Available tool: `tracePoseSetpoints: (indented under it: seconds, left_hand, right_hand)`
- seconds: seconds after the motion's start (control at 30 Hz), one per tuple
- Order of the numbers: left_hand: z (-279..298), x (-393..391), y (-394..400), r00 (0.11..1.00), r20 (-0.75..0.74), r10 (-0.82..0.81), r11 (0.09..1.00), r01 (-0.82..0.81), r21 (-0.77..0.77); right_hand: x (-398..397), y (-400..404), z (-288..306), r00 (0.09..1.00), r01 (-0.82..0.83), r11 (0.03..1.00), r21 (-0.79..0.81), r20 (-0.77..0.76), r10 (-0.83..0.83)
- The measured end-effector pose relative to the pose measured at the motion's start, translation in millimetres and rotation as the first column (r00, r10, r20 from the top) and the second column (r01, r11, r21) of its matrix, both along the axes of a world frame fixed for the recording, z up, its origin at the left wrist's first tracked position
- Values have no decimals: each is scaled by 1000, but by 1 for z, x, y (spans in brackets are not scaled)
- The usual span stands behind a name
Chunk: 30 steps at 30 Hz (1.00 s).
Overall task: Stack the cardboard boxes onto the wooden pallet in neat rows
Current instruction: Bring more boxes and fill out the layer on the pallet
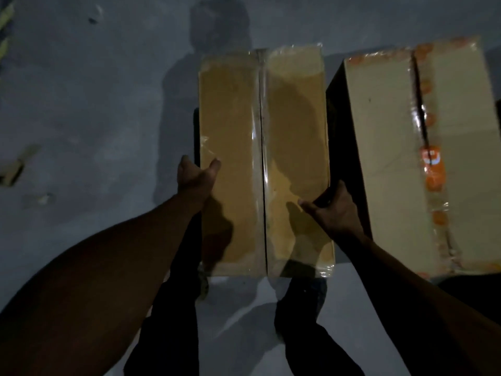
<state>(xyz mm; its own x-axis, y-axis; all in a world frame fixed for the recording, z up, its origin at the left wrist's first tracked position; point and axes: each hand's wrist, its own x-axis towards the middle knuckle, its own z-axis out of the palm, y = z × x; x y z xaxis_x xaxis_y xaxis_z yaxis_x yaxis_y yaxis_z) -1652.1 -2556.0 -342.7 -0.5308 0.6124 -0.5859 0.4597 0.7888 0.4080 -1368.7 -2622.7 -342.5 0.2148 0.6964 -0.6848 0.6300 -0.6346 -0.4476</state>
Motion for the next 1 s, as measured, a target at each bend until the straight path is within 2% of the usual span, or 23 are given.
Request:
tracePoseSetpoints:
  seconds: [0.2,0.37,0.5,0.67,0.8,1.0]
  left_hand:
    - [-30,-4,6,992,111,58,998,-61,27]
    - [-44,-3,1,930,279,240,965,-259,30]
    - [-42,-8,-1,922,281,266,958,-286,33]
    - [-14,-26,3,945,242,221,973,-230,13]
    - [40,-41,6,965,207,161,984,-173,41]
    - [205,-50,19,971,237,19,992,-48,119]
  right_hand:
    - [-6,11,-22,990,114,993,14,-81,-112]
    - [-14,12,-34,964,227,974,14,-147,-223]
    - [-24,11,-26,962,255,966,34,-112,-250]
    - [-42,12,12,963,268,963,24,-36,-267]
    - [-58,11,81,949,315,949,18,-29,-314]
    - [-79,5,222,916,400,909,116,-80,-393]
